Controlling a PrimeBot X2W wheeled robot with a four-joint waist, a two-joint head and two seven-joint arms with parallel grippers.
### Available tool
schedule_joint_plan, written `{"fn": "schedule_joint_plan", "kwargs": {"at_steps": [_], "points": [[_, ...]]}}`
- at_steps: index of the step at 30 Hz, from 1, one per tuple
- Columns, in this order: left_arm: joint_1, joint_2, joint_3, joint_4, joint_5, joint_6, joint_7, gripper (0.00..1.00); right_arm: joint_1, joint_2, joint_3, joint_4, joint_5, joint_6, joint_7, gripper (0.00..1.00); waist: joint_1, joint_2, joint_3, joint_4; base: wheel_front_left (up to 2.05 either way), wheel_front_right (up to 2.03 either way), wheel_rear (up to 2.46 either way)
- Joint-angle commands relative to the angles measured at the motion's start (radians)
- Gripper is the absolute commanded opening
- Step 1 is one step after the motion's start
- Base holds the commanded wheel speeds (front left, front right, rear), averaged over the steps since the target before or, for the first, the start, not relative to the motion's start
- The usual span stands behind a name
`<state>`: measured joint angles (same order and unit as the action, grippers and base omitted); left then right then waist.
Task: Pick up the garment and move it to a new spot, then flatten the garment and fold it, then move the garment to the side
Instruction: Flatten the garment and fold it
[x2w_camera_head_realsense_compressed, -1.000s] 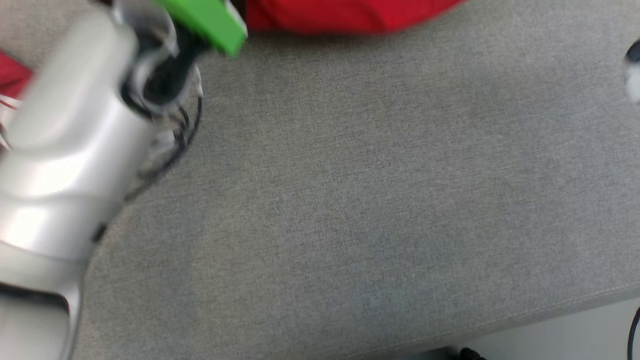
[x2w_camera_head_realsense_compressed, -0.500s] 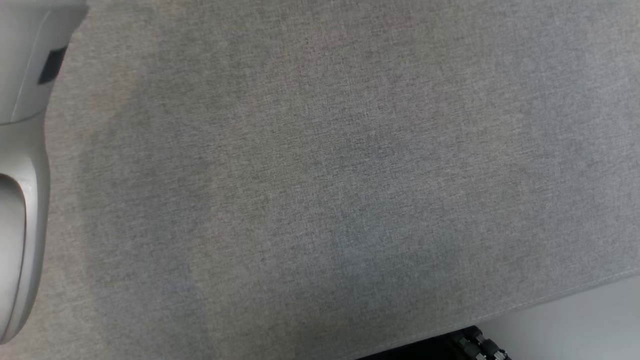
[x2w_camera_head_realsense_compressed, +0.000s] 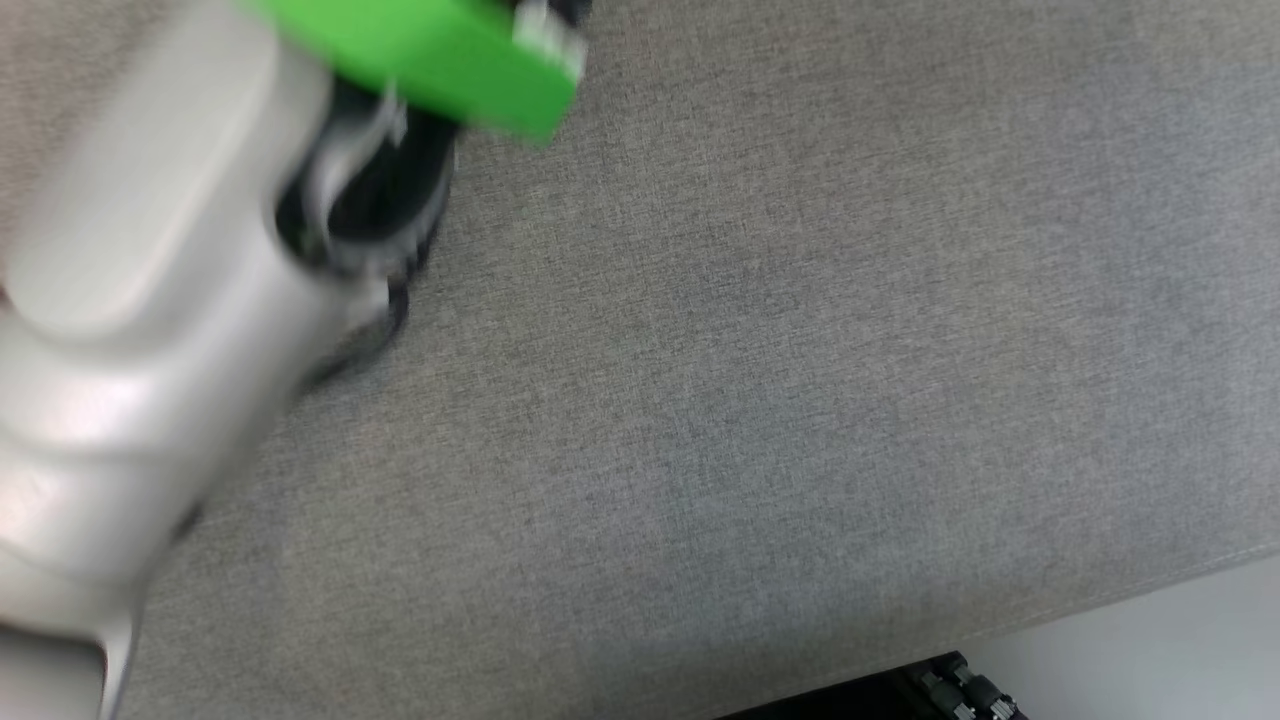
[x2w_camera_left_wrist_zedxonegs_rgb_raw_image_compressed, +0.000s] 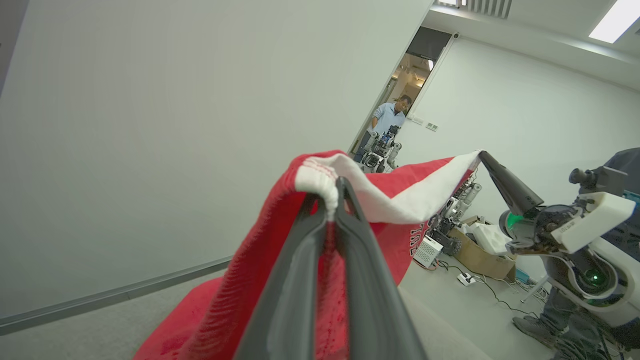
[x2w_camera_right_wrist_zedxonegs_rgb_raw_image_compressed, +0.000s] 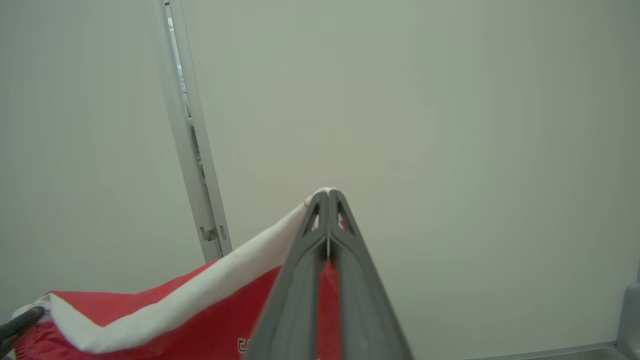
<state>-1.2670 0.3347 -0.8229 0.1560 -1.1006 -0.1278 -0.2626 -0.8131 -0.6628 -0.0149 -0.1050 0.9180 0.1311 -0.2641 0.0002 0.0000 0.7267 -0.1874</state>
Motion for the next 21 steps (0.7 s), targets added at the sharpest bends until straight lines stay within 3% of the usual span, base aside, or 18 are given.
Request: {"fn": "schedule_joint_plan", "kwargs": {"at_steps": [1, 5, 10, 16, 21], "points": [[0.077, 0.026, -0.008, -0.031, -0.008, -0.004, -0.002, 0.0, 0.078, -0.009, -0.01, -0.025, 0.013, -0.001, 0.0, 0.0, -0.0002, 0.0, -0.084, 0.049, 0.0, 0.0, 0.0], [0.311, 0.146, -0.11, -0.13, 0.016, -0.004, 0.0, 0.0, 0.406, -0.028, -0.019, -0.074, 0.036, -0.001, 0.0, 0.0, -0.0002, 0.0, -0.177, 0.071, 0.0, 0.0, 0.0], [0.515, 0.237, -0.212, -0.175, 0.029, 0.018, 0.007, 0.0, 0.684, -0.027, 0.0, -0.115, 0.094, -0.001, 0.0, 0.0, -0.0002, 0.0, -0.263, 0.082, 0.0, 0.0, 0.0], [0.725, 0.311, -0.251, -0.259, -0.02, 0.074, 0.001, 0.0, 0.879, -0.05, 0.012, -0.189, 0.171, -0.001, 0.0, 0.0, -0.0002, 0.0, -0.347, 0.09, 0.0, 0.0, 0.0], [0.821, 0.355, -0.212, -0.36, -0.086, 0.118, -0.002, 0.0, 0.979, -0.088, -0.01, -0.242, 0.197, -0.001, 0.0, 0.0, -0.0002, 0.0, -0.378, 0.108, 0.0, 0.0, 0.0]]}}
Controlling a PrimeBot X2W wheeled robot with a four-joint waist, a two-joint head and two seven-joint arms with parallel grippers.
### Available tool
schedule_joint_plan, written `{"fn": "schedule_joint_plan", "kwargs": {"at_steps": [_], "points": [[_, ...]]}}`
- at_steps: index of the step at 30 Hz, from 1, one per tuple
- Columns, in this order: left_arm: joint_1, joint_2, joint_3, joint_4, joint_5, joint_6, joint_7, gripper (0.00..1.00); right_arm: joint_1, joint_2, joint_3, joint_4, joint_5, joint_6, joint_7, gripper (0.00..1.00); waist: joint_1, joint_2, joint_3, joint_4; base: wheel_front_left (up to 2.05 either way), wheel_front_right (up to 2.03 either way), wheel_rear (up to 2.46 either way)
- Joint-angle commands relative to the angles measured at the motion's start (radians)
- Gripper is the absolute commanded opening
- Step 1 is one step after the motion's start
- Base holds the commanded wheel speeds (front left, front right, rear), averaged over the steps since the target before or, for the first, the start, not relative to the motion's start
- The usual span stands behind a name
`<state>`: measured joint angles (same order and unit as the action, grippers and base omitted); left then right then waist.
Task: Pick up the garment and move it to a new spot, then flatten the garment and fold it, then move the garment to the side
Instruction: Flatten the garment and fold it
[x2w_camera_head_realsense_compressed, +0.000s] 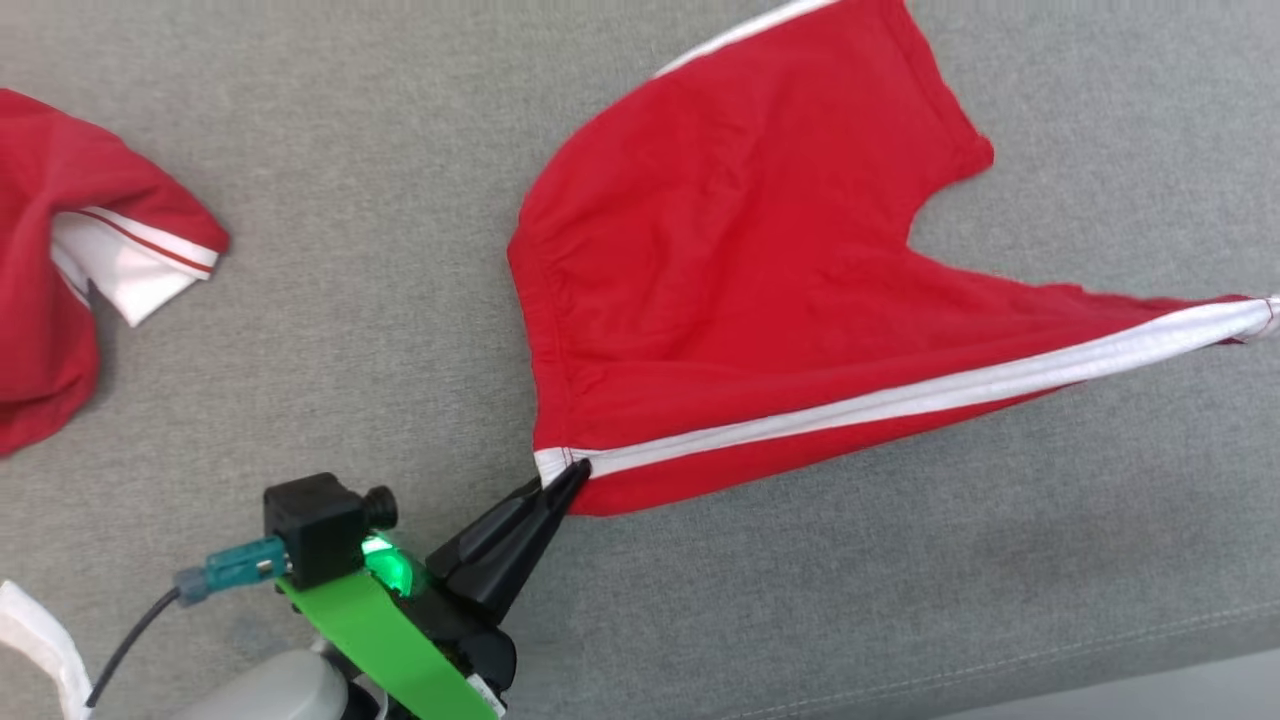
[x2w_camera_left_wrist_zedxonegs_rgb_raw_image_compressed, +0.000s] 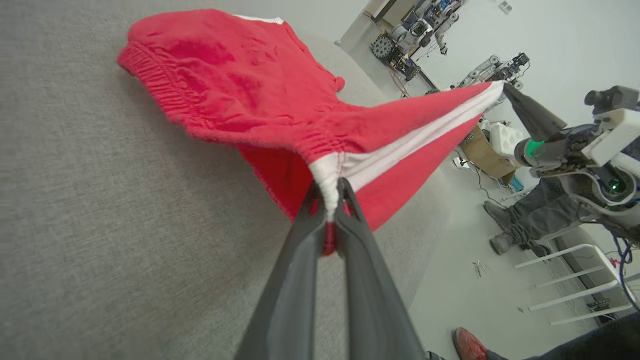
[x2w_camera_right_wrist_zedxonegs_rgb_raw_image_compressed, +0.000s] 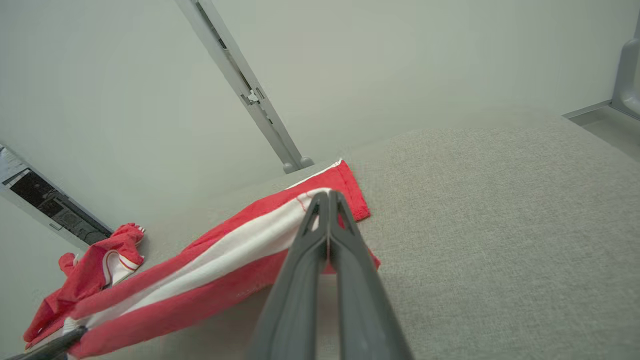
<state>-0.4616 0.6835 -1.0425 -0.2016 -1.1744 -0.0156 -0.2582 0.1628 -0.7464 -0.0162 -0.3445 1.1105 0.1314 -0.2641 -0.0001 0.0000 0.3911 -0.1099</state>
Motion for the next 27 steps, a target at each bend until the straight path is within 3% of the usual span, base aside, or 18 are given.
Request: {"fn": "schedule_joint_plan", "kwargs": {"at_steps": [1, 6, 15, 27], "points": [[0.027, 0.003, 0.027, -0.016, -0.042, 0.015, -0.007, 0.0, 0.007, -0.011, -0.013, -0.005, 0.003, -0.001, 0.0, 0.0, 0.0001, 0.0, -0.042, 0.035, 0.0, 0.0, 0.0], [-0.013, -0.056, 0.083, -0.009, -0.154, 0.022, 0.018, 0.0, -0.058, -0.054, 0.025, 0.032, -0.036, -0.001, 0.016, 0.0, 0.0001, 0.0, -0.019, 0.054, 0.0, 0.0, 0.0], [-0.197, -0.186, 0.153, 0.164, -0.237, 0.014, 0.077, 0.0, -0.374, -0.12, 0.155, 0.222, -0.151, -0.001, 0.117, 0.0, 0.0001, 0.0, 0.07, 0.081, 0.0, 0.0, 0.0], [-0.38, -0.243, 0.177, 0.355, -0.212, 0.026, 0.133, 0.0, -0.846, -0.114, 0.421, 0.457, -0.21, -0.001, 0.216, 0.0, 0.0001, 0.0, 0.163, 0.099, 0.0, 0.0, 0.0]]}}
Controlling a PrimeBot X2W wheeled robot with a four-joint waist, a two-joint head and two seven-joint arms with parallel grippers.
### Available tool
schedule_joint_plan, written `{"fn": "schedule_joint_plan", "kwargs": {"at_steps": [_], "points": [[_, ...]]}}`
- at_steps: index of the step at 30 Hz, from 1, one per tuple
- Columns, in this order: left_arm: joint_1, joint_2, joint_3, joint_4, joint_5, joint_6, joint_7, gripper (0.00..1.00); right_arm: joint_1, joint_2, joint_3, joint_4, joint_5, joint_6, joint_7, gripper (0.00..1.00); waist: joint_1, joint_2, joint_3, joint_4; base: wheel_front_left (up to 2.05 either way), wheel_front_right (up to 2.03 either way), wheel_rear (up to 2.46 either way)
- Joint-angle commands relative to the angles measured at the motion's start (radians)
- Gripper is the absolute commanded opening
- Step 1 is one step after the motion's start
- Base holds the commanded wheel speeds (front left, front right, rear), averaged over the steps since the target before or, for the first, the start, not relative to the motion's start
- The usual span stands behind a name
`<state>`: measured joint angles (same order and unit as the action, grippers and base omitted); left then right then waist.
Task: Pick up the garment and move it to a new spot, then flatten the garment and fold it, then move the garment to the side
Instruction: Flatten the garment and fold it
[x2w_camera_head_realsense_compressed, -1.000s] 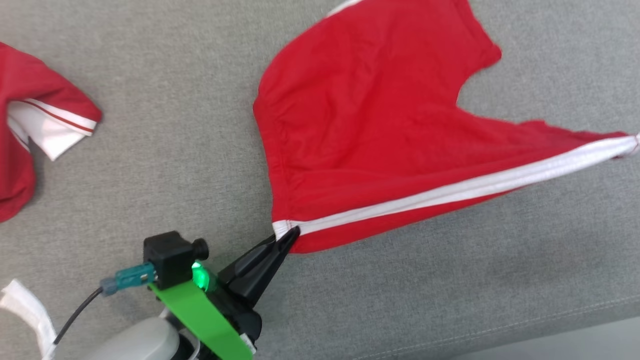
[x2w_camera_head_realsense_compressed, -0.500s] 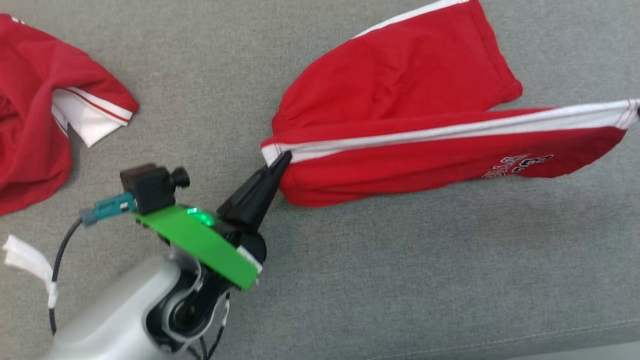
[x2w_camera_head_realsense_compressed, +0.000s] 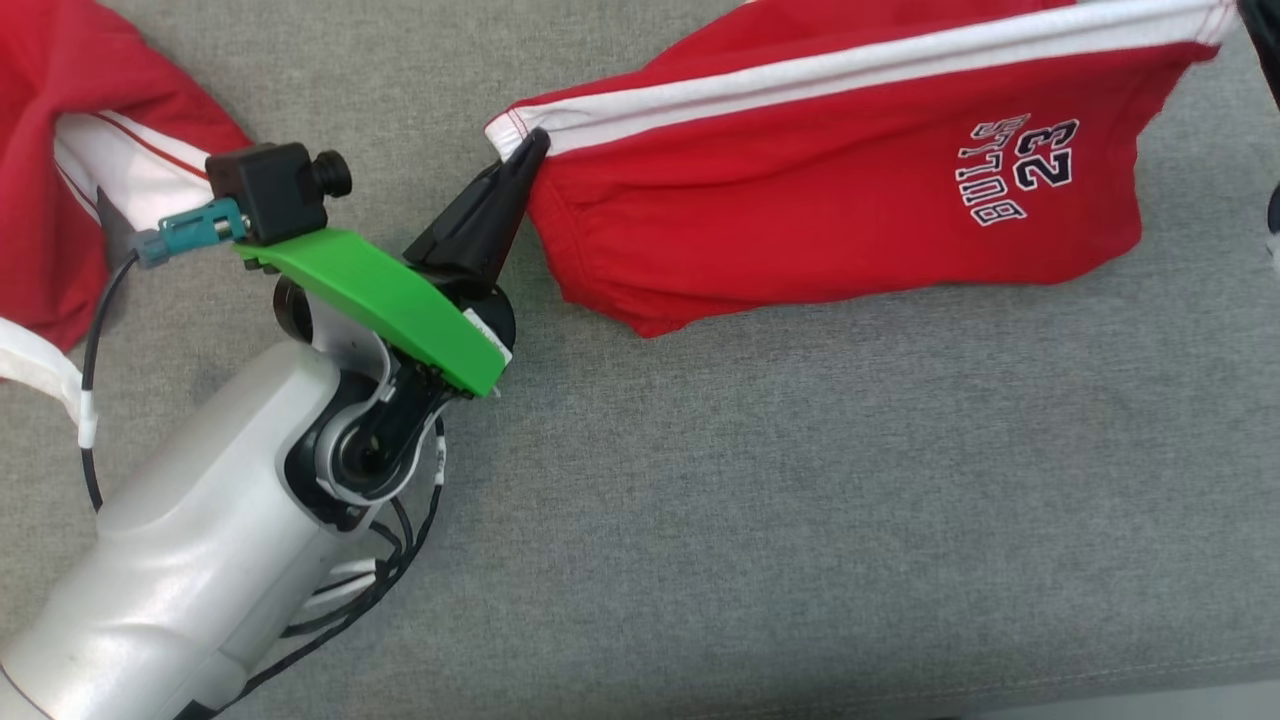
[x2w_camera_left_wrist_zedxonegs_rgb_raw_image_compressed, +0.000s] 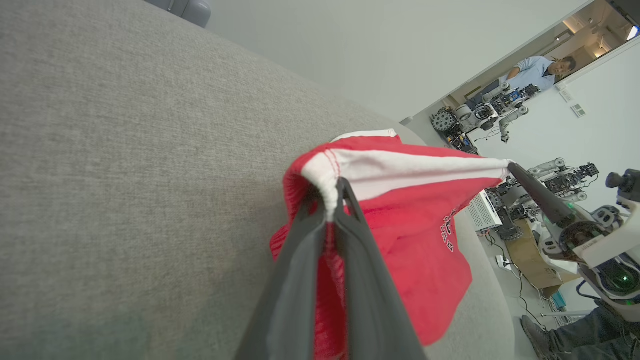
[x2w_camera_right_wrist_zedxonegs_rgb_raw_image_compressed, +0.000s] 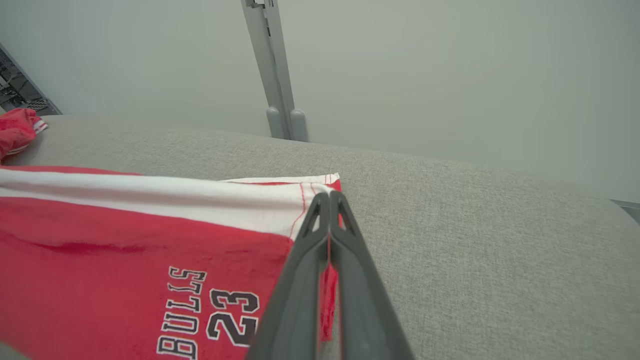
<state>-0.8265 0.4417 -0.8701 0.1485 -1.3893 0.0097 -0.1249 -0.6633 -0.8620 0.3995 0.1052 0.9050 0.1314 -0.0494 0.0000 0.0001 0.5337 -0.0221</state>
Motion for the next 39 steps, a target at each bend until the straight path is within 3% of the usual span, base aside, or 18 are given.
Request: {"fn": "schedule_joint_plan", "kwargs": {"at_steps": [1, 12, 13, 14, 15, 16, 17, 18, 22, 25, 30, 33, 37, 39], "points": [[-0.024, -0.002, 0.005, 0.01, 0.002, 0.0, 0.005, 0.0, -0.052, 0.003, 0.02, 0.024, -0.005, -0.001, 0.003, 0.0, 0.0, -0.0001, 0.029, 0.014, 0.0, 0.0, 0.0], [-0.112, -0.038, -0.003, 0.073, 0.037, -0.009, 0.022, 0.0, -0.362, 0.022, 0.223, 0.23, -0.006, -0.001, 0.023, 0.0, 0.0, -0.0001, 0.117, 0.054, 0.0, 0.0, 0.0], [-0.117, -0.04, -0.008, 0.081, 0.043, -0.007, 0.028, 0.0, -0.383, 0.028, 0.241, 0.251, -0.002, -0.001, 0.019, 0.04, 0.0, -0.0001, 0.122, 0.056, 0.0, 0.0, 0.0], [-0.119, -0.043, -0.011, 0.088, 0.043, -0.007, 0.03, 0.0, -0.399, 0.031, 0.26, 0.267, -0.007, -0.001, 0.017, 0.32, 0.0, -0.0001, 0.125, 0.057, 0.0, 0.0, 0.0], [-0.12, -0.048, -0.016, 0.097, 0.044, -0.006, 0.036, 0.07, -0.417, 0.034, 0.277, 0.285, -0.01, -0.001, 0.008, 0.48, 0.0, -0.0001, 0.127, 0.059, 0.0, 0.0, 0.0], [-0.121, -0.052, -0.022, 0.103, 0.045, -0.004, 0.041, 0.37, -0.429, 0.038, 0.289, 0.3, -0.005, -0.001, 0.0, 1.0, 0.0, -0.0001, 0.128, 0.06, 0.0, 0.0, 0.0], [-0.12, -0.057, -0.027, 0.11, 0.048, -0.004, 0.046, 0.75, -0.446, 0.044, 0.293, 0.317, 0.0, -0.001, -0.024, 1.0, 0.0, -0.0001, 0.128, 0.06, 0.0, 0.0, 0.0], [-0.118, -0.059, -0.029, 0.115, 0.047, -0.002, 0.048, 1.0, -0.454, 0.048, 0.3, 0.328, 0.006, -0.001, -0.039, 1.0, 0.0, -0.0001, 0.127, 0.059, 0.0, 0.0, 0.0], [-0.107, -0.047, -0.026, 0.128, 0.074, 0.012, 0.009, 1.0, -0.456, 0.054, 0.332, 0.361, 0.035, -0.001, -0.133, 1.0, 0.0, -0.0001, 0.098, 0.048, 0.0, 0.0, 0.0], [-0.088, -0.025, -0.028, 0.123, 0.152, 0.041, -0.071, 1.0, -0.42, 0.065, 0.335, 0.373, 0.054, -0.001, -0.195, 1.0, 0.0, -0.0001, 0.055, 0.032, 0.0, 0.0, 0.0], [-0.008, 0.006, 0.005, 0.093, 0.34, 0.173, -0.139, 1.0, -0.333, 0.106, 0.282, 0.346, 0.047, -0.001, -0.217, 1.0, 0.0, -0.0001, -0.034, 0.001, 0.0, 0.0, 0.0], [0.092, -0.008, 0.096, 0.021, 0.5, 0.262, -0.14, 1.0, -0.237, 0.154, 0.215, 0.313, 0.013, -0.001, -0.216, 1.0, 0.0, -0.0001, -0.091, -0.015, 0.0, 0.0, 0.0], [0.259, -0.047, 0.197, -0.068, 0.689, 0.338, -0.139, 1.0, -0.129, 0.21, 0.143, 0.281, -0.038, -0.001, -0.216, 1.0, 0.0, -0.0001, -0.163, -0.029, 0.0, 0.0, 0.0], [0.339, -0.072, 0.238, -0.096, 0.766, 0.354, -0.139, 1.0, -0.07, 0.24, 0.111, 0.27, -0.055, -0.001, -0.216, 1.0, 0.0, -0.0001, -0.198, -0.03, 0.0, 0.0, 0.0]]}}
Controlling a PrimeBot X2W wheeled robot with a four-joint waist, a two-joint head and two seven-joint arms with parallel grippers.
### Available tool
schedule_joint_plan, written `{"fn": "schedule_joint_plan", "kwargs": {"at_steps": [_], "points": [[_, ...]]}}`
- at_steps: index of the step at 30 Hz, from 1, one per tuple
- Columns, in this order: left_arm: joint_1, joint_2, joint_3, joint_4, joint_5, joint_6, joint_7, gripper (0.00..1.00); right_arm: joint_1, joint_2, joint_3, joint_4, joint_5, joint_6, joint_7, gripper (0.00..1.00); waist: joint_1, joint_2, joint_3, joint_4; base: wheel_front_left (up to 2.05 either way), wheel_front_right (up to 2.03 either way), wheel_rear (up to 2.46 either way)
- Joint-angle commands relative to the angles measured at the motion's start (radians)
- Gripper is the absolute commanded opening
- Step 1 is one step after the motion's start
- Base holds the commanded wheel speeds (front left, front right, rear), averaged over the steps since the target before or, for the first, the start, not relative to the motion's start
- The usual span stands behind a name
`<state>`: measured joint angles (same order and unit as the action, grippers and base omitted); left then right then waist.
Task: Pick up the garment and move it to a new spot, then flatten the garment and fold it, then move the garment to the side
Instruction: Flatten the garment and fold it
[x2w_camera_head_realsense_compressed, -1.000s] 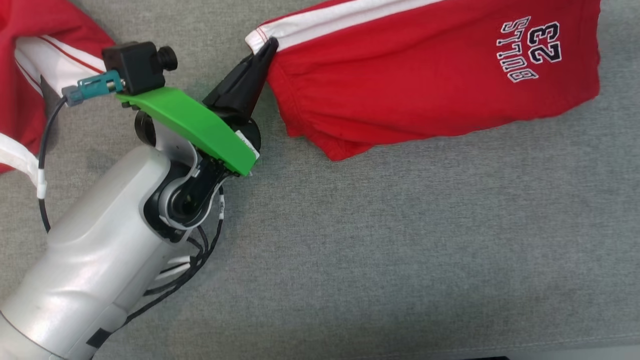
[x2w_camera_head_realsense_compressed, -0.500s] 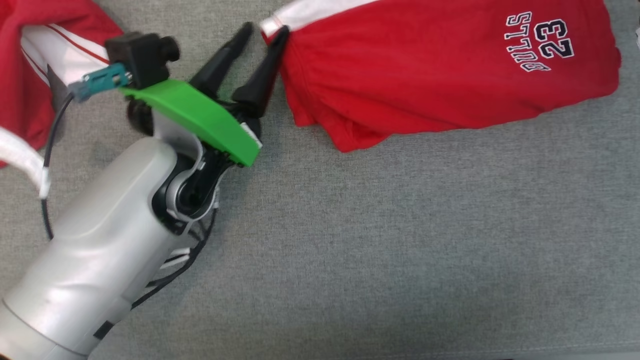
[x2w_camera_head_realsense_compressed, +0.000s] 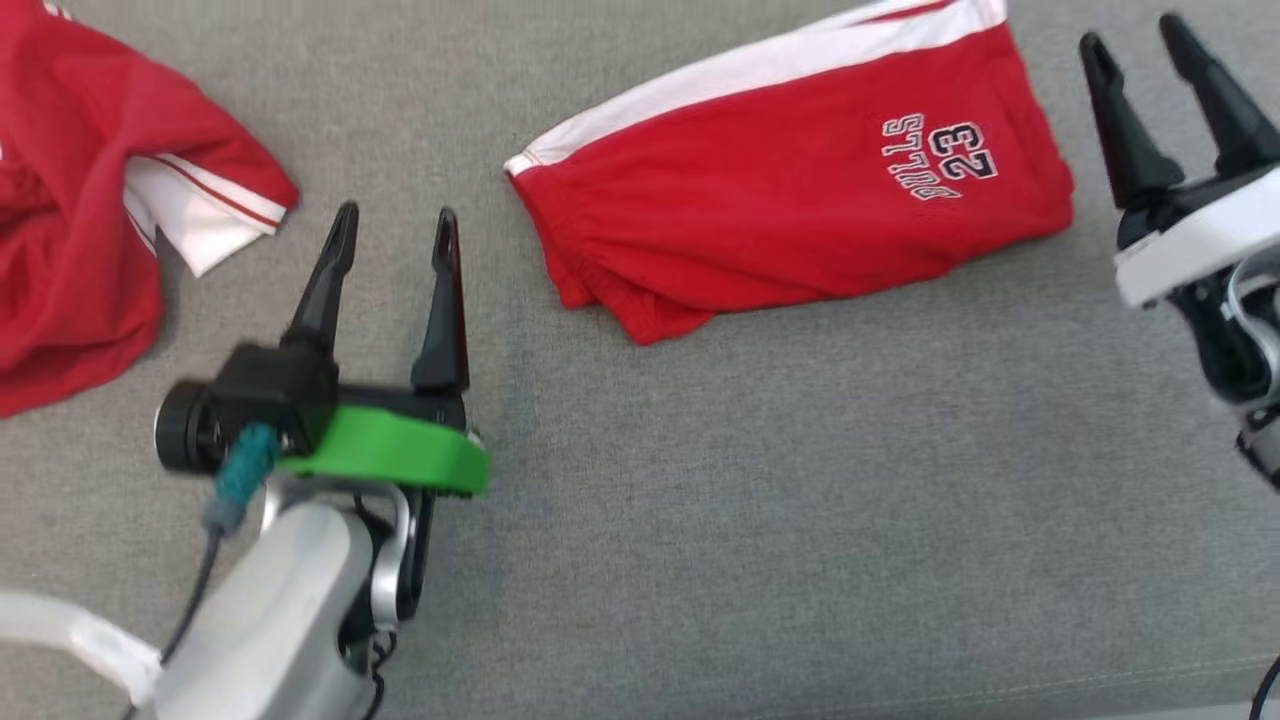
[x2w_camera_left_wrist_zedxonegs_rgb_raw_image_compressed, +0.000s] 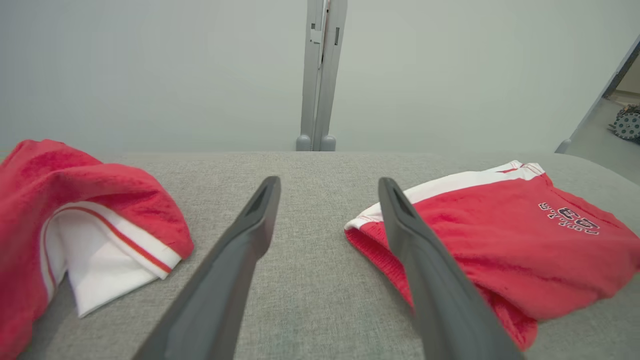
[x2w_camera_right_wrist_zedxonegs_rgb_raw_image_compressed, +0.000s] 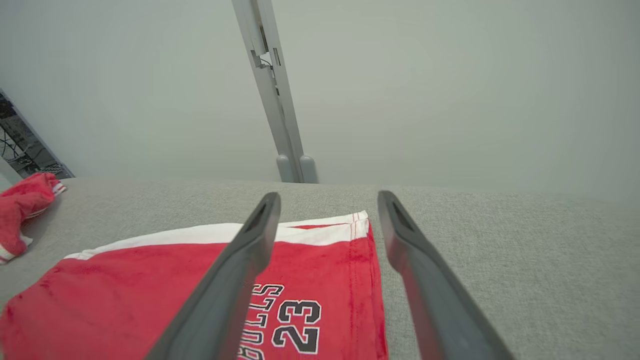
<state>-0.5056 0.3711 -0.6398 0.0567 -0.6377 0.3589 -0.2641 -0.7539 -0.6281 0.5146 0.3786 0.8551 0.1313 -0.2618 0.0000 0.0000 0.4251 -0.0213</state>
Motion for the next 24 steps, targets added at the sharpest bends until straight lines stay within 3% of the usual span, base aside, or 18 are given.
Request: {"fn": "schedule_joint_plan", "kwargs": {"at_steps": [1, 9, 14, 18, 24], "points": [[0.055, -0.015, 0.028, -0.013, 0.041, 0.011, 0.0, 1.0, 0.047, 0.017, -0.017, -0.009, -0.012, -0.001, -0.004, 1.0, 0.0, 0.0, -0.105, -0.03, 0.0, 0.0, 0.0], [0.313, -0.144, 0.167, -0.04, 0.213, -0.012, 0.0, 1.0, 0.233, 0.081, -0.133, -0.034, -0.094, -0.001, -0.004, 1.0, 0.0, 0.0, -0.201, 0.001, 0.0, 0.0, 0.0], [0.392, -0.202, 0.204, -0.036, 0.318, -0.043, 0.0, 1.0, 0.306, 0.101, -0.18, -0.004, -0.108, -0.001, -0.004, 1.0, 0.0, 0.0, -0.204, 0.041, 0.0, 0.0, 0.0], [0.408, -0.245, 0.203, -0.031, 0.388, -0.071, 0.0, 1.0, 0.306, 0.091, -0.197, 0.084, -0.063, -0.001, -0.002, 1.0, 0.0, 0.0, -0.174, 0.09, 0.0, 0.0, 0.0], [0.385, -0.299, 0.191, -0.024, 0.446, -0.11, 0.0, 1.0, 0.172, 0.069, -0.202, 0.274, -0.015, -0.001, 0.103, 1.0, 0.0, 0.0, -0.09, 0.172, 0.0, 0.0, 0.0]]}}
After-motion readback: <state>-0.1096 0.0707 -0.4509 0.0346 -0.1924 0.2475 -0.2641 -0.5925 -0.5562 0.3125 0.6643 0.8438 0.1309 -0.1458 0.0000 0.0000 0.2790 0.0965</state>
